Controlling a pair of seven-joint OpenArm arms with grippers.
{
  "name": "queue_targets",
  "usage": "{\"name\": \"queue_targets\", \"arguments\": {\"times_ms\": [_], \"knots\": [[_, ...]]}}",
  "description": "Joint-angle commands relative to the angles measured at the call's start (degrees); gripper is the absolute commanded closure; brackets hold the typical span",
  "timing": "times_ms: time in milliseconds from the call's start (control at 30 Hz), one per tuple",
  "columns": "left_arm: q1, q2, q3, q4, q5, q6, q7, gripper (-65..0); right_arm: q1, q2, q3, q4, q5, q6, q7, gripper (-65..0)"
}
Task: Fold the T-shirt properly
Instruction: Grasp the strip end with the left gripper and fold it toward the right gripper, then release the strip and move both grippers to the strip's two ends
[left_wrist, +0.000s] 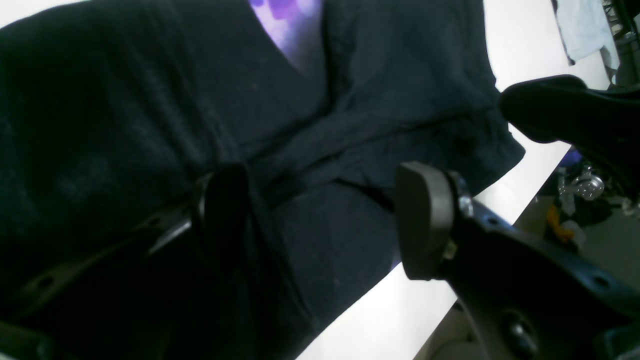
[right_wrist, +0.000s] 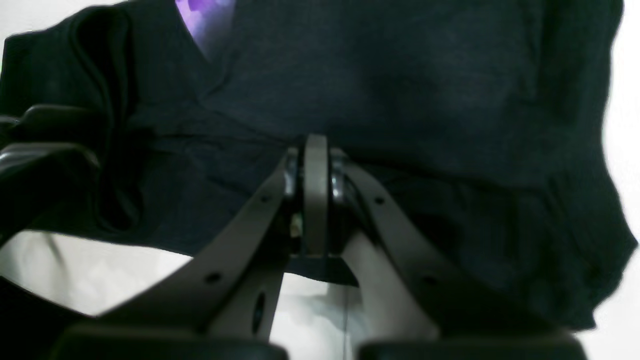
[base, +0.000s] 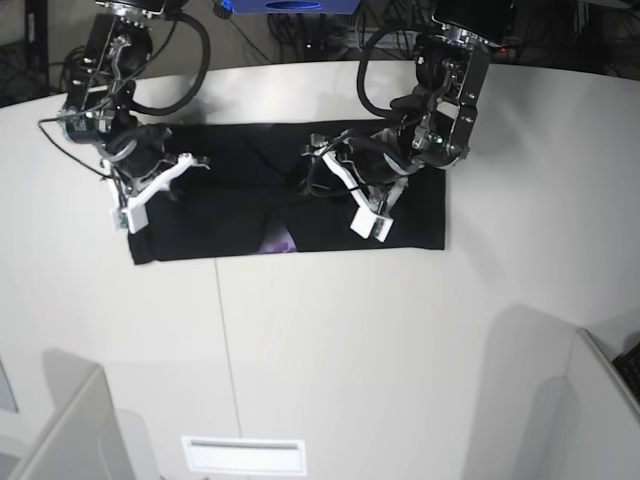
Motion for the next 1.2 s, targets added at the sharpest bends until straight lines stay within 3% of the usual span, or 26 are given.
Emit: {"name": "queue_targets", "arguments": {"times_ms": [0,67,167,200,233,300,333,433,600,733,833,967,1167], "knots": [[-0.2,-0.1,-0.9,3.5,-1.1,-0.5,-1.2,-43.9,1.2,0.6,2.1,0.8,1.8,0.4,0.5,0.0],[2.5,-0.3,-4.1,7.8,-1.1,-0.5,-1.2,-40.3,1.6,0.7,6.4,0.8,5.9,0.4,-0.8,0.0],[6.8,-1.5,-13.7,13.1,-1.1,-0.5,-0.9,-16.8,3.6,1.1,12.6,0.4,13.2,0.4,-6.0,-1.7],[7.9,-2.0,-16.9,13.2,-1.1,-0.5,-0.9,-5.9,4.7,1.2,14.7,-0.3,15.2,0.4,-8.0,-12.6],[8.5,-2.9,-19.9,13.1,-1.1,-0.5,-0.9,0.0,6.2,1.4,16.6,-1.2,16.4,0.4,-9.9,-23.7],[10.2,-4.0,-25.2,12.3,-1.0,-0.5,-0.9,0.0,8.9,3.0,18.9,-4.7,18.4,0.4,-12.2,-41.1],[11.3,-4.8,-28.0,12.0,-0.9,-0.5,-0.9,0.0,10.0,3.8,19.5,-7.6,19.0,0.4,-12.5,-44.9],[14.7,-7.3,-35.3,11.8,-0.8,-0.7,-1.2,0.0,13.4,6.4,19.4,-16.9,19.4,0.4,-12.3,-44.0],[17.0,-7.5,-44.1,10.4,-0.7,-0.9,-1.3,0.0,17.9,10.5,19.2,-28.7,19.2,0.4,-11.1,-40.5],[16.8,-7.6,-45.0,7.5,3.1,-0.9,-1.3,0.0,17.9,13.1,19.2,-34.4,19.2,0.4,-8.3,-40.7],[16.3,-7.0,-44.9,6.3,6.2,-1.2,-1.3,0.0,17.6,13.4,19.2,-36.9,19.2,0.6,-8.3,-40.8],[13.9,-5.7,-43.9,3.7,6.6,-6.4,-1.3,0.0,15.6,13.0,14.5,-36.0,19.5,0.7,-7.9,-40.8],[10.7,-4.1,-43.4,0.0,6.6,-6.9,-1.3,0.0,14.0,11.5,9.8,-35.3,19.4,0.7,-7.8,-40.5]]}}
